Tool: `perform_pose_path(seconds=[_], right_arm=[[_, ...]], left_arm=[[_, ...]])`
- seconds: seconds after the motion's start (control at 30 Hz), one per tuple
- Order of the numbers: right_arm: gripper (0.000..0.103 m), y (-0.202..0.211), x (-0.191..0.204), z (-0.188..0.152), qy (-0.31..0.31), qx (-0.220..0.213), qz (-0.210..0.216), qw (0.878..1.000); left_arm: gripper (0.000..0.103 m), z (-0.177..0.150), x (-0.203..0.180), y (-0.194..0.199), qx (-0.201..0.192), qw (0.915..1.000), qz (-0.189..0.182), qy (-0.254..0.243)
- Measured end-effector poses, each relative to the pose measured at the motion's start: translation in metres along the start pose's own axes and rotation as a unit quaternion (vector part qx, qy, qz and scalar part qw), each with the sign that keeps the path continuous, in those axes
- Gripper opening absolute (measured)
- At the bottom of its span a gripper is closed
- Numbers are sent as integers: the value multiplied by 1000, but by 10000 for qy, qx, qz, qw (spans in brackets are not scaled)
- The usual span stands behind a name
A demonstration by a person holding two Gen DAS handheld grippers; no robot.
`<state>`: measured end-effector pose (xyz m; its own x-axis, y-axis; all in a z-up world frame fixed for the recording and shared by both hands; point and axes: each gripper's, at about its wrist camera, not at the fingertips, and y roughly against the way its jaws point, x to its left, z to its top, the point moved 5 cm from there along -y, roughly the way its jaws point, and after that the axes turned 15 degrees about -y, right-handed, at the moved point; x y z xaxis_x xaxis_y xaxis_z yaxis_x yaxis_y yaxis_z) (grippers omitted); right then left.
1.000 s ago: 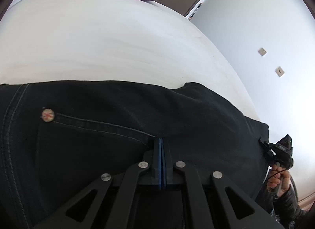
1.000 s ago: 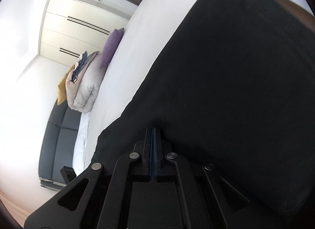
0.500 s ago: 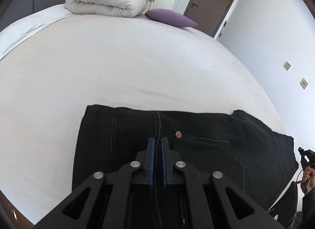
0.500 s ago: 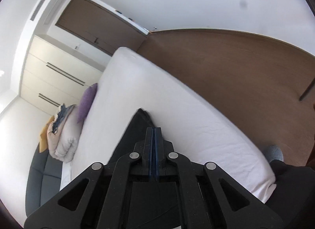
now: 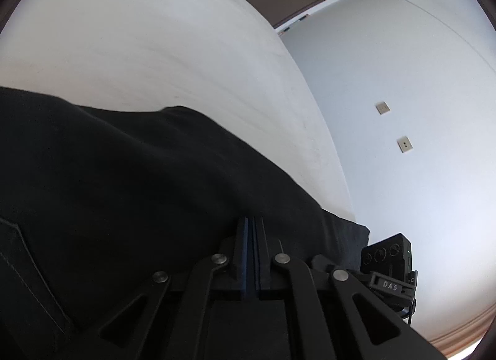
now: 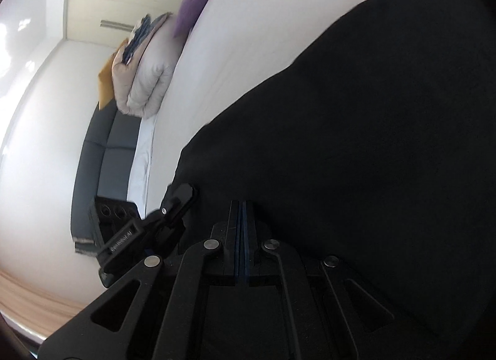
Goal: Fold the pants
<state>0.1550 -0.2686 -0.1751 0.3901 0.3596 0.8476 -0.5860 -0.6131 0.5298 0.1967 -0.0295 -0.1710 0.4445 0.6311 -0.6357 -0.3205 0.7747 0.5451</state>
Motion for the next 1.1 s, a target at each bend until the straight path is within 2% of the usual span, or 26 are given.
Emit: perform_pose_path(seconds=[0.07, 0.2, 0.3, 0.37, 0.43, 0.53, 0.57, 0.6, 0.67, 0.7, 0.73, 0.77, 0.8, 0.83, 0.87, 1.0, 1.1], right_arm=[[0, 37, -19, 39, -356, -384, 244, 9983], [0, 110, -59, 99, -647, -1283, 395, 9888], [0, 176, -82, 132, -796, -1993, 440, 9757], [0, 230, -107, 161, -919, -2414, 424, 9651], [0, 268, -123, 172, -1003, -2792, 374, 9542], [1, 332, -170, 181, -1511, -3392, -141, 9284], [6, 349, -182, 177, -1731, -3528, -115, 9195], [6, 369, -190, 171, -1824, -3643, -17, 9133], [6, 397, -191, 158, -1676, -3795, -81, 9099], [7, 403, -185, 150, -1489, -3788, -146, 9133], [11, 396, -170, 145, -1307, -3728, -144, 9186], [25, 394, -163, 136, -1145, -3621, -134, 9250], [39, 386, -154, 129, -1071, -3513, -121, 9300], [74, 380, -151, 123, -1075, -3440, -43, 9328], [83, 369, -146, 122, -1133, -3416, 130, 9329], [83, 324, -129, 103, -1343, -3121, 396, 9397], [81, 306, -132, 94, -1537, -2962, 465, 9415]], left_arm=[[4, 4, 20, 8, -195, 9993, -126, 290], [4, 13, 45, 39, -440, 9987, 130, 212], [4, 14, 69, 67, -591, 9971, 359, 322], [4, 14, 86, 89, -669, 9945, 697, 398], [4, 13, 100, 106, -808, 9923, 777, 522], [3, 9, 112, 141, -1035, 9865, 1112, 613], [2, 7, 112, 152, -1098, 9840, 1260, 624], [0, 6, 108, 157, -1114, 9823, 1387, 581], [0, 3, 89, 162, -1179, 9811, 1482, 407], [0, 1, 76, 159, -1213, 9815, 1437, 353], [2, 1, 60, 153, -1246, 9824, 1363, 288], [5, -2, 45, 146, -1298, 9835, 1240, 241], [15, -3, 28, 135, -1328, 9846, 1112, 229], [21, -6, 10, 121, -1307, 9870, 913, 189], [21, -11, -7, 105, -1198, 9898, 764, 104], [21, -31, -67, 45, -595, 9956, 541, -490], [21, -43, -79, 17, -264, 9959, 561, -660]])
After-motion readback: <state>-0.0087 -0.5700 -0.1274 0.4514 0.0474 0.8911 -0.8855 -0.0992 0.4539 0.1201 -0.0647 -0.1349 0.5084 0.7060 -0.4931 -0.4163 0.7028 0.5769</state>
